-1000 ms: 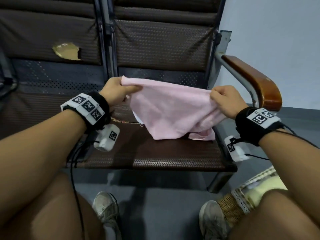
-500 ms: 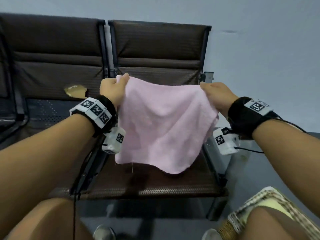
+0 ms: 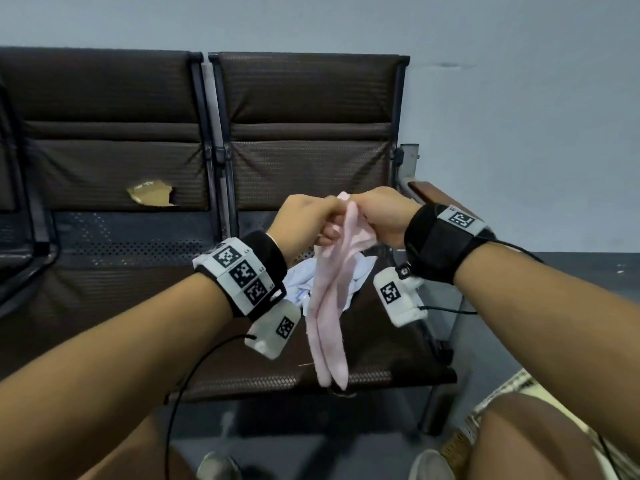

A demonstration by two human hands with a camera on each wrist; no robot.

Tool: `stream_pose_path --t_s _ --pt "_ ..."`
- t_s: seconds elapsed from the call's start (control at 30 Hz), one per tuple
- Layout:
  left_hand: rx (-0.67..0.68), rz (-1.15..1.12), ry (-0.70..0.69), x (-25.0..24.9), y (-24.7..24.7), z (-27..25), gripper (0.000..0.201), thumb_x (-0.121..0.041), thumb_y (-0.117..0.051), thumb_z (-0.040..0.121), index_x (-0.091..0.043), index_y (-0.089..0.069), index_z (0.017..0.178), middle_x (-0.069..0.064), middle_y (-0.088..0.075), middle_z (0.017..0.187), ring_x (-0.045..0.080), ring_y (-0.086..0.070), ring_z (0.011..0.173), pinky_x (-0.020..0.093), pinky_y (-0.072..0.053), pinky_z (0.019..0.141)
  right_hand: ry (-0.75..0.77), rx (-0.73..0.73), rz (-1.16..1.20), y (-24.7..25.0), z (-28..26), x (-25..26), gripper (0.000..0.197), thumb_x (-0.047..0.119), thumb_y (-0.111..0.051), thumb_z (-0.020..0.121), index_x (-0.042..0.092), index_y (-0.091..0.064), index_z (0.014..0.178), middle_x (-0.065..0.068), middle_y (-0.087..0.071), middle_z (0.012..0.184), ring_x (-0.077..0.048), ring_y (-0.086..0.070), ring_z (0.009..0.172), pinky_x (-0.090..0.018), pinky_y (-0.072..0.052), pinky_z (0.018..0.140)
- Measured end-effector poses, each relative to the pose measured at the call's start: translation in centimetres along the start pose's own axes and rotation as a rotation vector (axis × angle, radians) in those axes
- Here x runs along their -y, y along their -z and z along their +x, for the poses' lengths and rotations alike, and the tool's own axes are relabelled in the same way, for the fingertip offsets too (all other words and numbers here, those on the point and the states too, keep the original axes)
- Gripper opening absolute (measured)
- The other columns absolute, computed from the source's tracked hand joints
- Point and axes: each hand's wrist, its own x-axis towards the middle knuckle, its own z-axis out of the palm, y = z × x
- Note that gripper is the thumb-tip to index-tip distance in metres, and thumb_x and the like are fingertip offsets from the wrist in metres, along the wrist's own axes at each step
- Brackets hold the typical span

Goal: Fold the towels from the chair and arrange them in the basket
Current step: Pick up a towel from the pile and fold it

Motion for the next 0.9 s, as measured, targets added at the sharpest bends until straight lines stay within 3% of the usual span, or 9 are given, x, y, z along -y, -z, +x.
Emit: stream_pose_path --t_s 0.07,0.17,0.3,0.4,0.5,0.6,0.67,0.77,0.9 --pt "-0.118 -0.111 0.106 0.6 0.8 0.8 0.021 -0.011 -0.051 0.086 0.000 -0.069 0.088 0.011 -0.067 0.068 0.019 -0.060 0.051 0.024 -0.047 0.052 -0.016 0.016 -0.012 0.2 -0.4 -0.6 0.020 -0.008 -0.042 0.092 -0.007 -0.059 0.104 -0.018 -0.052 0.099 -0.028 -0.052 0.093 -0.036 -0.044 0.075" --pt "-0.256 0.046 0.107 2.0 1.7 2.1 0.032 0.002 -0.046 0.085 -0.009 -0.058 0.112 0.014 -0.067 0.092 0.026 -0.061 0.069 0.034 -0.051 0.064 -0.004 0.163 -0.120 0.5 -0.8 -0.7 0.038 -0.013 -0.038 0.088 -0.011 -0.063 0.116 -0.020 -0.060 0.101 -0.027 -0.055 0.092 -0.032 -0.044 0.071" --pt "0.156 -0.050 0.274 2.5 2.7 2.6 0.042 -0.007 -0.054 0.061 -0.003 -0.064 0.102 0.010 -0.064 0.087 0.028 -0.054 0.076 0.027 -0.039 0.058 0.021 0.242 -0.123 1.2 -0.4 -0.2 0.043 -0.009 -0.038 0.085 -0.007 -0.062 0.120 -0.017 -0.061 0.104 -0.027 -0.052 0.093 -0.033 -0.040 0.069" --pt "0.323 -0.051 0.319 2.3 4.0 3.4 0.040 -0.018 -0.067 0.077 -0.007 -0.070 0.115 0.010 -0.071 0.110 0.025 -0.066 0.094 0.032 -0.047 0.078 0.026 0.145 -0.162 2.7 1.1 0.0 0.026 0.009 -0.053 0.089 0.001 -0.070 0.108 -0.014 -0.065 0.097 -0.026 -0.058 0.088 -0.034 -0.046 0.073" --pt "0.191 -0.056 0.228 2.0 3.9 5.0 0.035 -0.005 -0.072 0.083 -0.008 -0.069 0.118 0.008 -0.074 0.108 0.023 -0.071 0.093 0.030 -0.057 0.072 0.071 0.126 -0.636 5.1 2.8 0.3 0.028 0.034 -0.076 0.083 0.009 -0.077 0.094 -0.007 -0.074 0.088 -0.018 -0.066 0.075 -0.031 -0.054 0.071" --pt "0.033 0.021 0.132 1.6 3.4 6.6 0.032 0.003 -0.074 0.080 -0.004 -0.069 0.111 0.010 -0.075 0.099 0.028 -0.072 0.086 0.035 -0.060 0.067 0.136 -0.051 -1.043 6.8 4.5 0.5 0.030 0.044 -0.079 0.078 0.014 -0.075 0.075 -0.001 -0.066 0.069 -0.014 -0.058 0.061 -0.024 -0.045 0.055" --pt "-0.066 0.077 0.095 1.2 3.0 7.6 0.033 0.001 -0.077 0.078 -0.001 -0.069 0.110 0.015 -0.074 0.106 0.030 -0.071 0.092 0.040 -0.061 0.078 0.196 -0.182 -0.982 7.3 5.4 0.5 0.029 0.041 -0.075 0.081 0.013 -0.071 0.073 -0.004 -0.063 0.071 -0.018 -0.057 0.065 -0.028 -0.043 0.057" --pt "-0.190 0.084 0.052 0.3 2.5 8.8 0.030 0.001 -0.076 0.076 -0.003 -0.070 0.106 0.012 -0.072 0.099 0.024 -0.068 0.084 0.029 -0.057 0.065 0.328 -0.310 -0.756 7.3 6.2 0.3 0.026 0.036 -0.070 0.085 0.018 -0.060 0.071 0.001 -0.057 0.069 -0.016 -0.054 0.065 -0.027 -0.040 0.054" --pt "-0.189 0.040 -0.036 0.6 2.9 8.5 0.035 0.006 -0.072 0.076 0.004 -0.067 0.111 0.014 -0.071 0.102 0.021 -0.067 0.083 0.027 -0.057 0.068 0.455 -0.335 -0.635 7.3 6.2 -0.8 0.026 0.040 -0.067 0.090 0.017 -0.056 0.084 0.008 -0.056 0.077 -0.006 -0.051 0.068 -0.024 -0.038 0.058"
